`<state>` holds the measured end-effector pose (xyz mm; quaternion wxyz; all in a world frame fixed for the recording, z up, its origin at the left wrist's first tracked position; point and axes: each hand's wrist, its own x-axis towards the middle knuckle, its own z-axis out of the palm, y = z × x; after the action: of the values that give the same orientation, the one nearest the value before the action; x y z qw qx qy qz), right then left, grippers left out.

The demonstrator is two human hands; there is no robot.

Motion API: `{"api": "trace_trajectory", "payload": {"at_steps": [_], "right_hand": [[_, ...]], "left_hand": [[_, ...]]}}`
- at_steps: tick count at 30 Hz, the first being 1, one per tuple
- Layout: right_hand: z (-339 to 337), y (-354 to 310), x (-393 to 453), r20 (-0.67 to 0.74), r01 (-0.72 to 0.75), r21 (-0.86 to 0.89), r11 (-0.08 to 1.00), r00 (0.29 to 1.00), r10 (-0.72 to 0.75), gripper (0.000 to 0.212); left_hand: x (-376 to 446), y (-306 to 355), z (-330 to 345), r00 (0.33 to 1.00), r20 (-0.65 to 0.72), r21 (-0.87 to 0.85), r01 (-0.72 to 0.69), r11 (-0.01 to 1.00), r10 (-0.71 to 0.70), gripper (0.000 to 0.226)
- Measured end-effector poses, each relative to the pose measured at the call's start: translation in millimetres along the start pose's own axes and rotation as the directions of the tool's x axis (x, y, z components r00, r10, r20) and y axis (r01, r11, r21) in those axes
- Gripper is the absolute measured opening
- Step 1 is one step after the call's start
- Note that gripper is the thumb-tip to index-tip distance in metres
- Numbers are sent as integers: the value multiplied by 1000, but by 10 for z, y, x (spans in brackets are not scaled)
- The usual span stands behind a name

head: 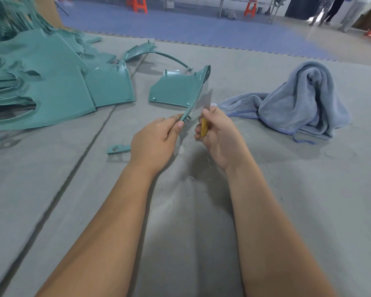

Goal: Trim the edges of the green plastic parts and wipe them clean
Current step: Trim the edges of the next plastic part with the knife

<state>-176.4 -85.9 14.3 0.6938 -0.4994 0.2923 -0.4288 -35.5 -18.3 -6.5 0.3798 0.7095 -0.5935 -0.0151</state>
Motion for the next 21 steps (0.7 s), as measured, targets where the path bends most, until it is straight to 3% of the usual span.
{"api": "trace_trajectory", "payload": {"at_steps": [5,13,17,21], "right_hand": [[-67,14,-9,51,37,-57,998,998,-34,7],[-2,95,36,33,74,-264,962,997,-67,38],[21,86,92,-55,-42,-255,966,998,28,36],[-21,135,82,19,39,-251,967,999,-36,31]], "left_hand": [[3,5,5,1000,-4,-7,7,1000,-7,35],[-11,10,14,999,-41,-18,-2,1000,1,35],[-7,6,13,1000,-12,9,-1,1000,1,35],[-8,7,7,1000,5,11,12,1000,-12,35]]}}
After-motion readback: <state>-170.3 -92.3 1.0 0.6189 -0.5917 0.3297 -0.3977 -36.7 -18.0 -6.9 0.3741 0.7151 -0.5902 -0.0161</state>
